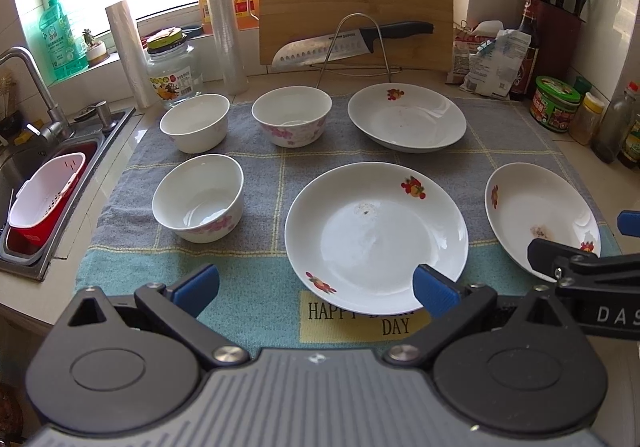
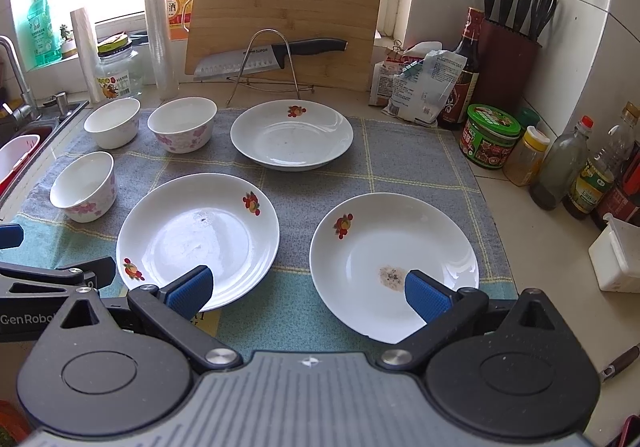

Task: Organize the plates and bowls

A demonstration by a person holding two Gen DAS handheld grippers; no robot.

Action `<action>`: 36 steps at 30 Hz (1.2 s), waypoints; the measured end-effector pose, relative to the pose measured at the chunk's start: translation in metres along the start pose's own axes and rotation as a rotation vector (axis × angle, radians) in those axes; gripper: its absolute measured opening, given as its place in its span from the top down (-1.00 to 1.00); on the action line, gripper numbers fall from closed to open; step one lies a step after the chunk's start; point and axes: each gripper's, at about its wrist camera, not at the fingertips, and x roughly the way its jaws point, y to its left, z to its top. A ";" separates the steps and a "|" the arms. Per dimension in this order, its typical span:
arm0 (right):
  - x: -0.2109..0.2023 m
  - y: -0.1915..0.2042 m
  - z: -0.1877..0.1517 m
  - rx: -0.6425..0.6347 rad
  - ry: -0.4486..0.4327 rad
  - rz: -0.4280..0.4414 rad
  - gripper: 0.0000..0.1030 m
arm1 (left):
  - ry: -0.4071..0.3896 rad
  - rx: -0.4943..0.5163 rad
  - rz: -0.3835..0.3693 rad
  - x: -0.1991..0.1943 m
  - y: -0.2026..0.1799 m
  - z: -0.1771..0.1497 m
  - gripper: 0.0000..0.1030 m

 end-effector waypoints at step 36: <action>0.044 -0.087 -0.071 0.051 -0.012 -0.059 -1.00 | -0.074 0.223 -0.256 0.045 -0.045 0.024 -0.99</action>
